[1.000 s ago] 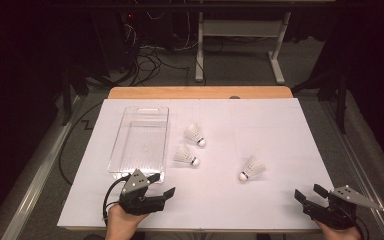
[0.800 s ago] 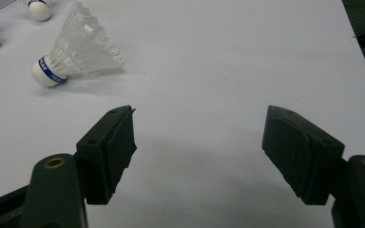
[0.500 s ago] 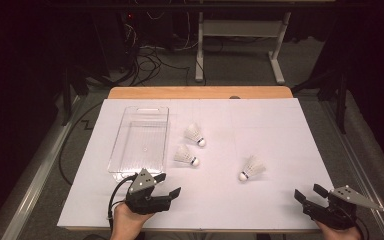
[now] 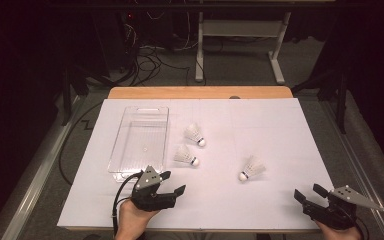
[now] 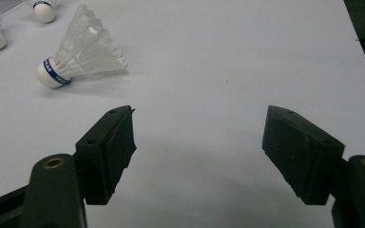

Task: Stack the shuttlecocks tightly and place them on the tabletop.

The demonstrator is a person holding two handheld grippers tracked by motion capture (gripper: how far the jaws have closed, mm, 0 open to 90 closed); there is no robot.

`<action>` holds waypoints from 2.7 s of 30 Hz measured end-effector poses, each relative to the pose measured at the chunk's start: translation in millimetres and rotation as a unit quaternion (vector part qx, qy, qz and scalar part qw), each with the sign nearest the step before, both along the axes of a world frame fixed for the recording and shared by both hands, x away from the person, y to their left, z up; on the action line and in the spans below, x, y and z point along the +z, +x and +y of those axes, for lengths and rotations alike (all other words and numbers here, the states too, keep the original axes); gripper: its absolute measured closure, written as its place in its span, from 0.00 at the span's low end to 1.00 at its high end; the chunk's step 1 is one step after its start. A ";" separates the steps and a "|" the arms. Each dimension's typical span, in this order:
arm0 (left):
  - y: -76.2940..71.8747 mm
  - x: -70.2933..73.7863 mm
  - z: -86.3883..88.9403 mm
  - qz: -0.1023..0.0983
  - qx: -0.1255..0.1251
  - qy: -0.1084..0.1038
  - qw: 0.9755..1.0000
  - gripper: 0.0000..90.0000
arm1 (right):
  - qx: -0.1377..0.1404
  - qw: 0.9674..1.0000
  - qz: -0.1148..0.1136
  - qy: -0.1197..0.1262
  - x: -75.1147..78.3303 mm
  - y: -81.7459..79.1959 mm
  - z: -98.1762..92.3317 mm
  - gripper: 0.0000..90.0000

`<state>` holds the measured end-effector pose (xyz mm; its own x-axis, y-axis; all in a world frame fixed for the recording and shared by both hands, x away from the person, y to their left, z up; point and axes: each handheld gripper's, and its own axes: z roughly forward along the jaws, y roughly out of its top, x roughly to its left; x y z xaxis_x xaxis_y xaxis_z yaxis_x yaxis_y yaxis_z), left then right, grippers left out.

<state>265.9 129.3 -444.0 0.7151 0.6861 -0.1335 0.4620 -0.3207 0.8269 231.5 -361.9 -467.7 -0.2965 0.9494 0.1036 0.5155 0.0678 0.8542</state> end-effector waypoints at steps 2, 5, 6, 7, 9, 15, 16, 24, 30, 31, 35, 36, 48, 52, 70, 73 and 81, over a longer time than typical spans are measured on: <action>1.1 0.4 -1.7 -0.001 0.000 0.003 1.000 0.36 | 0.000 1.000 0.000 0.000 0.0 0.0 -0.1 0.30; 2.9 1.3 -5.6 -0.002 0.000 0.006 1.000 0.36 | 0.000 1.000 -0.001 0.000 0.1 0.0 0.0 0.30; 3.5 2.2 -7.3 -0.003 0.000 0.009 1.000 0.36 | 0.000 1.000 -0.001 0.000 0.1 0.0 -0.1 0.30; 3.9 3.1 -9.2 -0.006 -0.001 0.011 1.000 0.36 | 0.000 1.000 0.000 0.000 0.1 0.0 0.0 0.30; 5.2 4.8 -13.0 -0.009 -0.004 0.014 1.000 0.36 | 0.000 1.000 0.000 0.000 0.1 0.0 0.0 0.30; 11.8 8.7 -21.2 -0.005 -0.007 0.022 1.000 0.36 | 0.001 1.000 -0.001 0.001 0.1 -0.1 -0.3 0.30; 13.3 9.2 -22.1 -0.002 -0.007 0.023 1.000 0.36 | 0.001 1.000 -0.001 0.001 0.1 -0.1 -0.2 0.30; 23.9 16.3 -27.8 0.019 0.002 0.027 0.999 0.37 | 0.002 1.000 0.000 0.002 0.2 0.4 0.6 0.30; 31.7 20.8 -34.0 0.029 0.008 0.052 0.998 0.36 | 0.003 1.000 0.000 0.002 0.1 0.5 1.1 0.30; 33.2 21.6 -34.6 0.029 0.008 0.059 0.998 0.36 | 0.003 1.000 0.000 0.002 0.3 0.4 1.0 0.30; 37.7 25.9 -36.8 0.037 0.013 0.067 0.997 0.36 | 0.003 1.000 0.000 0.003 0.3 0.4 1.0 0.30; 38.8 27.3 -37.3 0.039 0.014 0.070 0.997 0.36 | 0.003 1.000 0.000 0.003 0.3 0.4 1.0 0.30; 59.0 39.2 -42.8 0.059 0.032 0.114 0.991 0.38 | 0.006 1.000 -0.001 0.003 0.5 0.7 0.9 0.30; 65.9 43.7 -45.2 0.068 0.033 0.123 0.990 0.38 | 0.008 1.000 -0.002 0.003 0.6 0.5 0.7 0.30; 97.3 50.4 -50.2 0.118 0.052 0.130 0.983 0.38 | 0.007 1.000 -0.005 0.005 0.9 0.5 0.3 0.29; 101.4 49.3 -48.0 0.128 0.056 0.132 0.981 0.38 | 0.003 1.000 -0.008 0.007 1.3 -0.3 -0.2 0.29; 109.3 45.4 -49.3 0.138 0.062 0.143 0.978 0.38 | 0.004 1.000 -0.008 0.006 1.2 -0.1 0.2 0.29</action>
